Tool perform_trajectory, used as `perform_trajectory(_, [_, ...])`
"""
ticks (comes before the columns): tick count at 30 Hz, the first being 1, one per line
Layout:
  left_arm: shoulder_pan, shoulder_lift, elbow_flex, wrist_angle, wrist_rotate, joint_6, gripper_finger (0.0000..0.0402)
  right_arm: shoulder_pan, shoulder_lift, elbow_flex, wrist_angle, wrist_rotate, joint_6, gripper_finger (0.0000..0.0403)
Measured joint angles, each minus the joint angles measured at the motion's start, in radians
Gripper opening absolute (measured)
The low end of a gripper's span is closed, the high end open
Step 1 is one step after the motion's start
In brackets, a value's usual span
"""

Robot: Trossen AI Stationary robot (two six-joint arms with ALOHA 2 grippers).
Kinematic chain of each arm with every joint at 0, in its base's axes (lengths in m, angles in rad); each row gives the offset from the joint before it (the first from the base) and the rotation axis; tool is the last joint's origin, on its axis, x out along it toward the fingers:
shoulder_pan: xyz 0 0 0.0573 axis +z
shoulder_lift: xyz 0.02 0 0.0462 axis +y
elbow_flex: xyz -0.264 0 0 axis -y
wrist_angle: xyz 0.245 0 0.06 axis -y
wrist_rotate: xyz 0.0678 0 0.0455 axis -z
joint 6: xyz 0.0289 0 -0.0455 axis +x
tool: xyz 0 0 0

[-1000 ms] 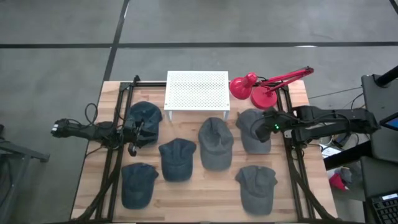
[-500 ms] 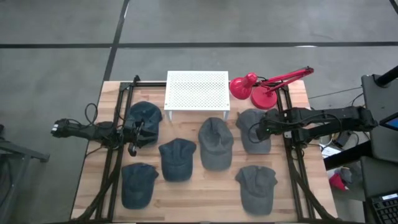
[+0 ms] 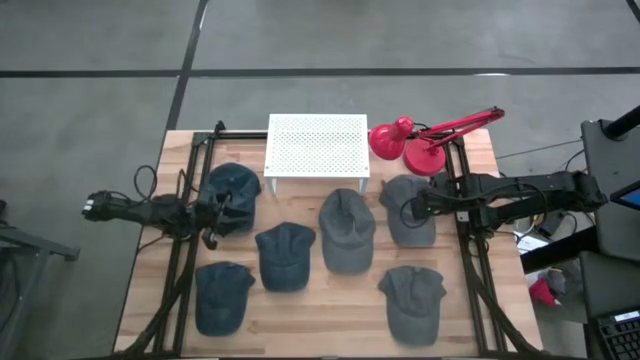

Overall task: Pick & Place hat
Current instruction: Put the top gray cap on the shelf

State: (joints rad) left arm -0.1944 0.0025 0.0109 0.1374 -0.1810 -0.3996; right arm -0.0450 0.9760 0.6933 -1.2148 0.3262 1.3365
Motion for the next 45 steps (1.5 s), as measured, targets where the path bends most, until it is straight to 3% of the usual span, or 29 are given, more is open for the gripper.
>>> perform_trajectory(22, [0.000,0.000,0.000,0.044,0.000,-0.002,0.0136,-0.098,0.142,-0.068,0.122,0.041,-0.029,0.0292])
perform_trajectory(34, [0.000,0.000,0.000,0.045,0.001,-0.001,0.0136,-0.115,0.132,-0.313,0.460,-0.065,0.039,0.0293])
perform_trajectory(39, [0.000,0.000,0.000,0.045,0.000,-0.001,0.0136,-0.115,0.108,-0.326,0.460,-0.050,0.039,0.0270])
perform_trajectory(45, [0.000,0.000,0.000,0.045,0.000,-0.001,0.0136,-0.116,0.079,-0.312,0.459,-0.014,0.038,0.0201])
